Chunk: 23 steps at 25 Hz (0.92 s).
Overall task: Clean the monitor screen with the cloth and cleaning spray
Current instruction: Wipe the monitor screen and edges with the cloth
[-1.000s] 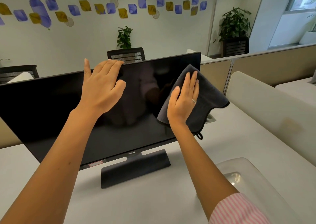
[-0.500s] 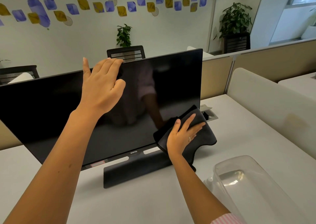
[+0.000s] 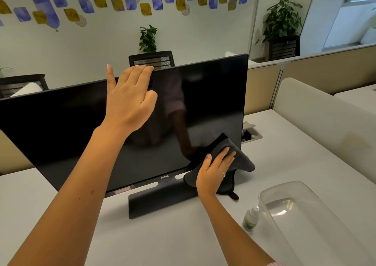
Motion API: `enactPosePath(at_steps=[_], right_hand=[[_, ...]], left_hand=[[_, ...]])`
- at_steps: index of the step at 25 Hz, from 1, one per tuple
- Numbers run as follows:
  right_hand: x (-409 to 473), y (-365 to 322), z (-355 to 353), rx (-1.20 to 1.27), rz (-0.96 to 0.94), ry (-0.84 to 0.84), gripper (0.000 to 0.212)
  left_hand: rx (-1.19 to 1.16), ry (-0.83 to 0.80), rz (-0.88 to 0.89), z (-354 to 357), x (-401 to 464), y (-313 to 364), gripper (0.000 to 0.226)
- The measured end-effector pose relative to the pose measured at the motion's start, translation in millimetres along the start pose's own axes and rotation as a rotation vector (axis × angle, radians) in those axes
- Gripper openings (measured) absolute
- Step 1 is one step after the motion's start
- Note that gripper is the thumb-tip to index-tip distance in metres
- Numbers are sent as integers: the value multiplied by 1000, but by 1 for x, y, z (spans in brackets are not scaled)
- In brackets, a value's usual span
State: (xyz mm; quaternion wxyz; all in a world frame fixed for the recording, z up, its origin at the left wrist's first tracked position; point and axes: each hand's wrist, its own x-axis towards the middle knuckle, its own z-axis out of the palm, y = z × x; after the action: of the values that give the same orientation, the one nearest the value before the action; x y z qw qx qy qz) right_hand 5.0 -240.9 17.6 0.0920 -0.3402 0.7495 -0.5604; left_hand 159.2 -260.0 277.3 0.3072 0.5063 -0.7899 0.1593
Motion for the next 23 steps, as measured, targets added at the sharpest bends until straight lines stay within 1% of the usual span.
enactPosePath(at_steps=[3, 8, 11, 15, 17, 19, 23], right_hand=[[-31, -1, 8, -2, -63, -83, 61], [-80, -14, 19, -15, -145, -185, 72], [-110, -22, 30, -46, -180, -227, 73], [-152, -34, 45, -49, -215, -269, 70], [-165, -40, 52, -50, -246, -281, 70], [-158, -38, 52, -77, -275, -275, 71], [-110, -25, 42, -261, -372, -165, 71]], left_hand=[[1, -12, 21, -2, -1, -3, 55], [-25, -21, 59, -17, -10, -26, 56], [8, -12, 25, -29, -25, -53, 57], [60, 32, -69, -48, -52, -97, 58], [80, 55, -111, -58, -64, -120, 56], [83, 65, -124, -63, -68, -131, 54], [64, 66, -83, -64, -62, -126, 54]])
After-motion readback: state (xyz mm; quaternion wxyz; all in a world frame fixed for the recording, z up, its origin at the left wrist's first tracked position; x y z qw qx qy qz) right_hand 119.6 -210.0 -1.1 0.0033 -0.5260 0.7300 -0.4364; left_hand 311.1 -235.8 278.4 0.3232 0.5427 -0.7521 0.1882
